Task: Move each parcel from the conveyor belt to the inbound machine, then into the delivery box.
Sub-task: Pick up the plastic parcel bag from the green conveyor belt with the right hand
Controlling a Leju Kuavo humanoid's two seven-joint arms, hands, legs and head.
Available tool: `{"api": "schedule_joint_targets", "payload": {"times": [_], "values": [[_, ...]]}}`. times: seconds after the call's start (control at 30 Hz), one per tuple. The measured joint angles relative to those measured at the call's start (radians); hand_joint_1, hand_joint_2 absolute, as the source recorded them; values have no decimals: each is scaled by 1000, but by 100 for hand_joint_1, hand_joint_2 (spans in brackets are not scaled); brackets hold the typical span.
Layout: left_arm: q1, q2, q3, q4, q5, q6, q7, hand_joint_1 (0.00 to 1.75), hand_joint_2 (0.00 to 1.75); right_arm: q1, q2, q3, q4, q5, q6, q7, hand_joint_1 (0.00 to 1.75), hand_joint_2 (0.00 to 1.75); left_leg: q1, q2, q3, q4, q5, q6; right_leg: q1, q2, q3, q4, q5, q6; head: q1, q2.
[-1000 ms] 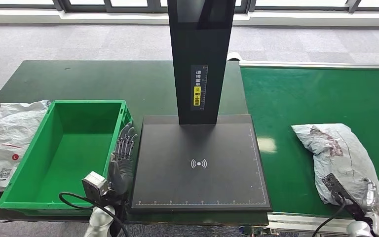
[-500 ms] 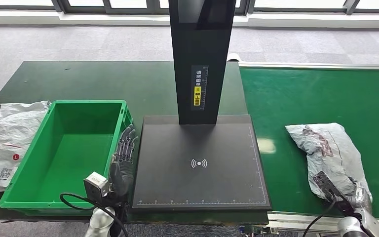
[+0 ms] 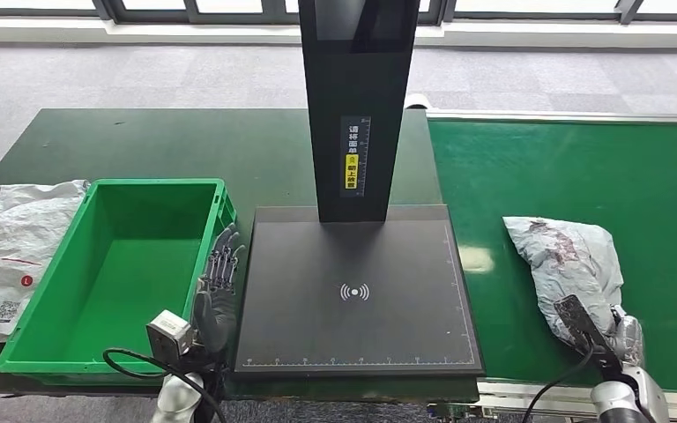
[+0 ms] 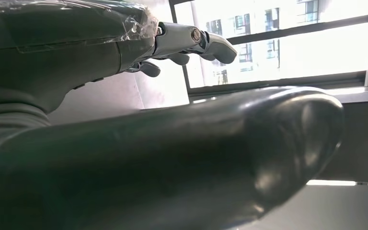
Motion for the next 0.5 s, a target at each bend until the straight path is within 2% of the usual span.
{"api": "schedule_joint_targets", "payload": {"times": [0.1, 0.2, 0.5], "values": [[14, 0, 0, -11, 19, -6, 5, 0, 0, 40, 37, 6, -117, -111, -48, -81, 175, 175, 0, -2, -1, 0, 0, 0, 0, -2, -1, 0, 0, 0, 0, 0], [24, 0, 0, -13, 47, -29, -1, 0, 0, 97, 77, 40, -277, -179, -84, -111, 175, 175, 0, -4, -3, 0, 0, 0, 0, -3, -1, 0, -1, 0, 0, 0], [27, 5, 0, -14, 82, -57, -32, 0, 0, 268, 157, 249, -714, -165, -235, -118, 175, 175, 0, -5, -4, 0, 0, 0, 0, -5, -2, 0, -2, 0, 0, 0]]}}
